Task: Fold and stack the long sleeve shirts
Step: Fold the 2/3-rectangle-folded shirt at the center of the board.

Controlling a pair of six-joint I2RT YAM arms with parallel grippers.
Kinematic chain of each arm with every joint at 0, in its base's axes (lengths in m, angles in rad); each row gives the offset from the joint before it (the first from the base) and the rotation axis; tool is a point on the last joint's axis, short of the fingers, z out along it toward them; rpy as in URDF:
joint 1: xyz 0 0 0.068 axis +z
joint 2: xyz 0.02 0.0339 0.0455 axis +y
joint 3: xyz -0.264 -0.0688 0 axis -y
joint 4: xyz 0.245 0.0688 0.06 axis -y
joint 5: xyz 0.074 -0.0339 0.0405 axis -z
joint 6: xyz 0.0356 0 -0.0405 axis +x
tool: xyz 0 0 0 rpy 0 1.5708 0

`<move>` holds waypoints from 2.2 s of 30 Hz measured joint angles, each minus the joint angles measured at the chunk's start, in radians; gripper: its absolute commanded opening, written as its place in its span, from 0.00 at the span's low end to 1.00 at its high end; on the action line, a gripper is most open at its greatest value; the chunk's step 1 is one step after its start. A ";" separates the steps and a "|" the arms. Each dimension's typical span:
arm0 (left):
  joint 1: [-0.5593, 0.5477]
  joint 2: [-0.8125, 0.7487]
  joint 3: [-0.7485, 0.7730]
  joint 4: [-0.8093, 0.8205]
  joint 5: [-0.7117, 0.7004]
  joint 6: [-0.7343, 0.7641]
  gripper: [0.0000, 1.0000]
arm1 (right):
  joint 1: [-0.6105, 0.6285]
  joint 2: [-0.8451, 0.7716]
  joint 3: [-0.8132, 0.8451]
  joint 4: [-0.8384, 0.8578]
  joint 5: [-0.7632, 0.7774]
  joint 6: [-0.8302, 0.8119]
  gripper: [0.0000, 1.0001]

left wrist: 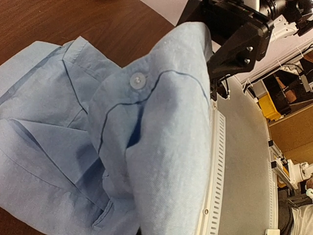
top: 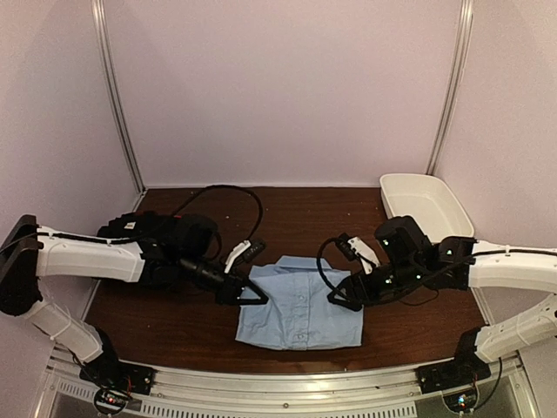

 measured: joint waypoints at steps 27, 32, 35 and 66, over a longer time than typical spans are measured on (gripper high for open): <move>0.260 0.486 0.344 0.035 0.150 0.023 0.27 | -0.423 0.357 0.023 0.287 -0.349 -0.136 0.25; 0.272 0.562 0.412 0.035 0.144 0.023 0.36 | -0.447 0.441 0.043 0.317 -0.359 -0.126 0.19; 0.275 0.595 0.437 0.032 0.124 0.019 0.41 | -0.460 0.475 0.053 0.332 -0.365 -0.119 0.15; 0.288 0.554 0.438 -0.047 -0.434 0.020 0.49 | -0.496 0.469 0.038 0.277 -0.030 -0.062 0.38</move>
